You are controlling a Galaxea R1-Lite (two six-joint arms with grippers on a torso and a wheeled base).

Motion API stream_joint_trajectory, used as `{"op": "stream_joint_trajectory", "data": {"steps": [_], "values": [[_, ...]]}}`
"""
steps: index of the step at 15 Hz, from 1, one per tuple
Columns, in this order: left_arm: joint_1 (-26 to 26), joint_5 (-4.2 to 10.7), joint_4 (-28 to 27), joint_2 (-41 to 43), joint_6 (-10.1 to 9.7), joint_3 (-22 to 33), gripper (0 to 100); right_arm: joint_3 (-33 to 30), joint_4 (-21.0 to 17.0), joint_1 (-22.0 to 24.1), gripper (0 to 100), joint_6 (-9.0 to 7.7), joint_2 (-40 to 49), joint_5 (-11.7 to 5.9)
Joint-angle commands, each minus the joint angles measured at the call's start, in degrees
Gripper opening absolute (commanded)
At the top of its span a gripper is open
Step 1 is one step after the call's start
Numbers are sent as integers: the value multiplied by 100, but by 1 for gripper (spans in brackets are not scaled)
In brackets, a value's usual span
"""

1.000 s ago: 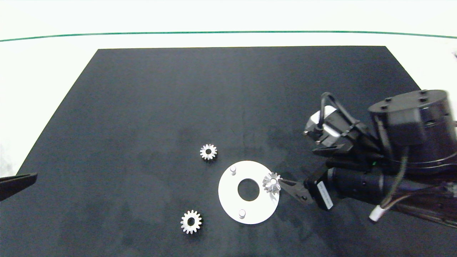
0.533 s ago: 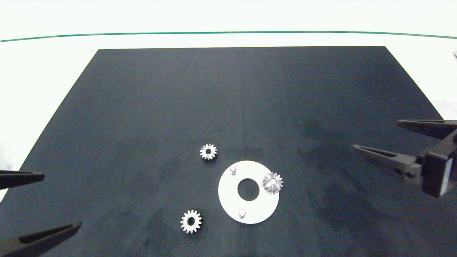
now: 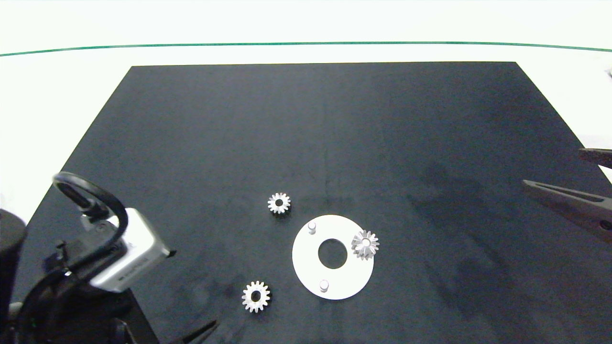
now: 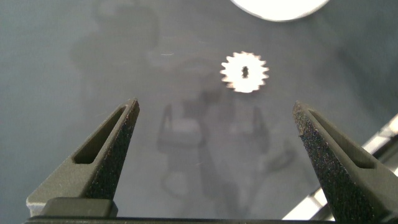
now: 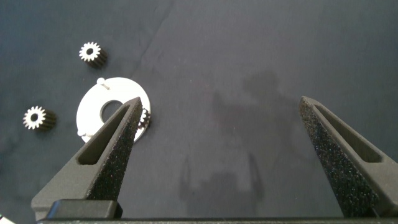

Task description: Install three planetary gears onto the carrier pins

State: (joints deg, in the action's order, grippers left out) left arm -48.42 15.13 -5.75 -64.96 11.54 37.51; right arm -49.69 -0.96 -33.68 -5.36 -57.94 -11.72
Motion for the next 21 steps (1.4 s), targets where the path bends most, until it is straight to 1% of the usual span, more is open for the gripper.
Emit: {"op": "stream_joint_trajectory", "data": {"steps": [1, 2, 3, 4, 5, 6, 7, 8, 9, 10, 12, 13, 16, 17, 19, 21], "values": [[-475, 148, 224, -1009, -38, -139, 100, 21, 8, 2, 100, -9, 20, 20], [-607, 157, 347, -1203, -38, -139, 100, 29, 0, -7, 100, -9, 11, 64], [-783, 201, 461, -1361, -29, -130, 100, 38, 8, -7, 100, -9, 11, 82], [-853, 280, 584, -1519, -21, -121, 100, 47, 8, -7, 100, -9, 11, 90], [-862, 377, 690, -1686, -3, -121, 100, 47, 17, -7, 100, -9, 20, 82], [-862, 614, 945, -1976, 23, -130, 100, 47, 17, -7, 100, -9, 20, 82], [-871, 649, 1147, -2108, 50, -130, 100, 47, 17, -7, 100, -9, 20, 82], [-871, 649, 1199, -2143, 58, -130, 100, 47, 17, -7, 100, -9, 20, 82], [-844, 649, 1235, -2214, 278, -121, 100, 56, 17, -7, 100, -9, 29, 90], [-818, 640, 1252, -2222, 375, -86, 100, 47, 17, -7, 100, 0, 29, 82], [-730, 640, 1261, -2222, 392, -60, 100, 56, 17, -7, 100, -9, 46, 90], [-686, 632, 1261, -2231, 419, -60, 100, 47, 8, 2, 100, -9, 73, 152], [-651, 597, 1270, -2293, 410, 28, 100, 56, 8, -7, 100, -9, 73, 178], [-598, 553, 1270, -2328, 410, 46, 100, 56, 8, 2, 100, -9, 73, 178], [-581, 394, 1261, -2337, 375, 116, 99, 56, 8, 2, 100, 0, 73, 178], [-510, 333, 1261, -2389, 348, 116, 95, 65, 8, -7, 100, 0, 64, 178]]}}
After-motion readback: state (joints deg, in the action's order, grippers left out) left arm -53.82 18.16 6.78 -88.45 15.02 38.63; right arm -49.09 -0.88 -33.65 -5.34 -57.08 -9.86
